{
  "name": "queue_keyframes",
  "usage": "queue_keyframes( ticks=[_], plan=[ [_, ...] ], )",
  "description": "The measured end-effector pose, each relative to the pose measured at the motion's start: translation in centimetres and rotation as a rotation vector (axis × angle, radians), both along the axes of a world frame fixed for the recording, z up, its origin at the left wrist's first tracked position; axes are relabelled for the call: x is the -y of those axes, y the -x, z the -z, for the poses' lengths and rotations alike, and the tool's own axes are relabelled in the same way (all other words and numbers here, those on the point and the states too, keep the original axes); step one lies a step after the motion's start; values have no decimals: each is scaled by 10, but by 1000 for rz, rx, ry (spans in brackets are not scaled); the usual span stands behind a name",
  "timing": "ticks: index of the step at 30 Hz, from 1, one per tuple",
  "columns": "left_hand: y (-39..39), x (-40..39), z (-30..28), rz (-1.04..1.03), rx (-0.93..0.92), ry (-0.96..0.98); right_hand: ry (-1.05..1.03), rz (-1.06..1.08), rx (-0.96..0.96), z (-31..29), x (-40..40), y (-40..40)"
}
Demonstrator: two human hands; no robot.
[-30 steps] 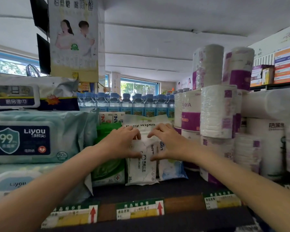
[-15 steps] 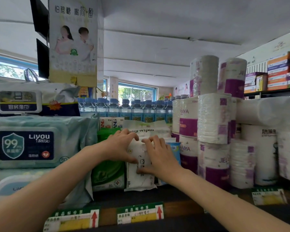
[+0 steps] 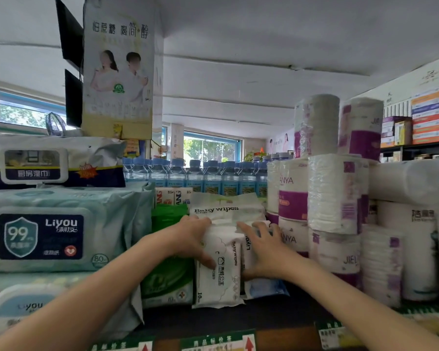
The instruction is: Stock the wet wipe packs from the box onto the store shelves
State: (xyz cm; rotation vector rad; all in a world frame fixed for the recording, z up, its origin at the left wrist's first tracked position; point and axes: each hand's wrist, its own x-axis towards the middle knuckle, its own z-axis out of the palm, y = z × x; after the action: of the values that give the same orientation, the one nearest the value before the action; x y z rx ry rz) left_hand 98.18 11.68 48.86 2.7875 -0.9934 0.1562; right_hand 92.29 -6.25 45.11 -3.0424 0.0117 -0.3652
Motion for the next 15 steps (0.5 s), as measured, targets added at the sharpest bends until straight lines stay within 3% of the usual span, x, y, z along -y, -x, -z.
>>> queue_keyframes(
  ticks=[6, 15],
  plan=[
    [1, 2, 1, 64, 23, 55, -29, 74, 136, 14, 5, 0],
    [4, -2, 11, 28, 75, -27, 73, 90, -36, -7, 0, 2]
  ],
)
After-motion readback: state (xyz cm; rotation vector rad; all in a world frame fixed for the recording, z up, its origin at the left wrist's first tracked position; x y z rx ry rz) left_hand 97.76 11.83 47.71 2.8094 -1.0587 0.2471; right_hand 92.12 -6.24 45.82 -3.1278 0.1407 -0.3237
